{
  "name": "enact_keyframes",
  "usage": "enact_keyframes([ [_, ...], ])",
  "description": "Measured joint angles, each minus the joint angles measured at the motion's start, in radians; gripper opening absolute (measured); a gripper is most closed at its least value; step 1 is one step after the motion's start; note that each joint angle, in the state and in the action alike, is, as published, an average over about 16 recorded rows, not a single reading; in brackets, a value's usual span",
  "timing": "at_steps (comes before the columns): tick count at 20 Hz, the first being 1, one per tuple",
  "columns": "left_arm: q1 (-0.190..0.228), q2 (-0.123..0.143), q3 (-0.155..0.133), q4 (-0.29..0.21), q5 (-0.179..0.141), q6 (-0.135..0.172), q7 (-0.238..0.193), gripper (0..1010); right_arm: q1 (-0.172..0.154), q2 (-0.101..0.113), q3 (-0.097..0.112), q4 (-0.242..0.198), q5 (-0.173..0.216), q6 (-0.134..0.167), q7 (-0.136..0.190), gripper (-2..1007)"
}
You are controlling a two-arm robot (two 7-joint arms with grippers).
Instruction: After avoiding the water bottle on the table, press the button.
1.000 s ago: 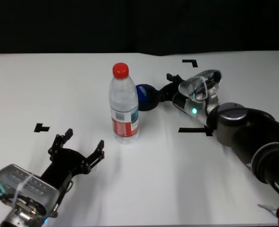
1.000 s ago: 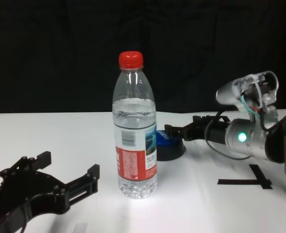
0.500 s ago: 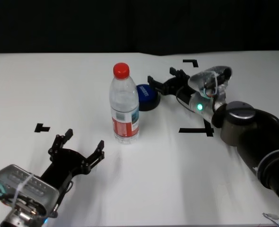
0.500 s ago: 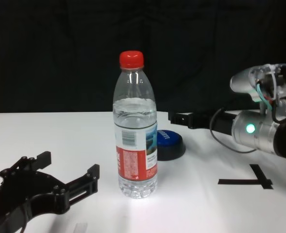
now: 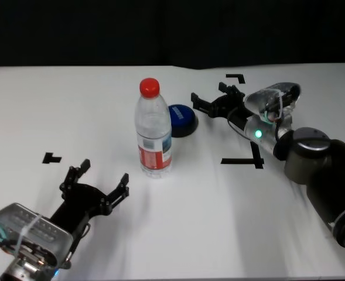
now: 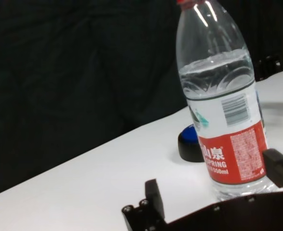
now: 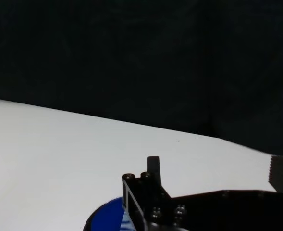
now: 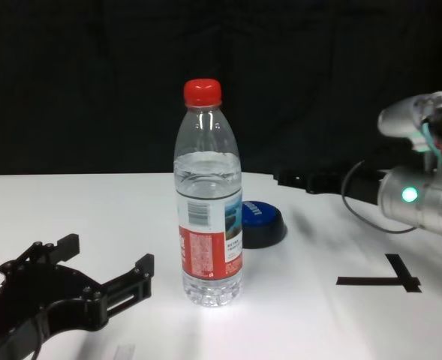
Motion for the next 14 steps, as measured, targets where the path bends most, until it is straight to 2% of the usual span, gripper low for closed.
enact_keyframes([
  [7, 0.0, 0.0, 0.0, 0.0, 0.0, 0.0, 0.0, 1003, -0.107, 0.058, 0.0, -0.197, 0.032, 0.066, -0.006, 1002],
  [14, 0.0, 0.0, 0.0, 0.0, 0.0, 0.0, 0.0, 1003, -0.217, 0.116, 0.01, -0.384, 0.068, 0.116, -0.02, 1003],
])
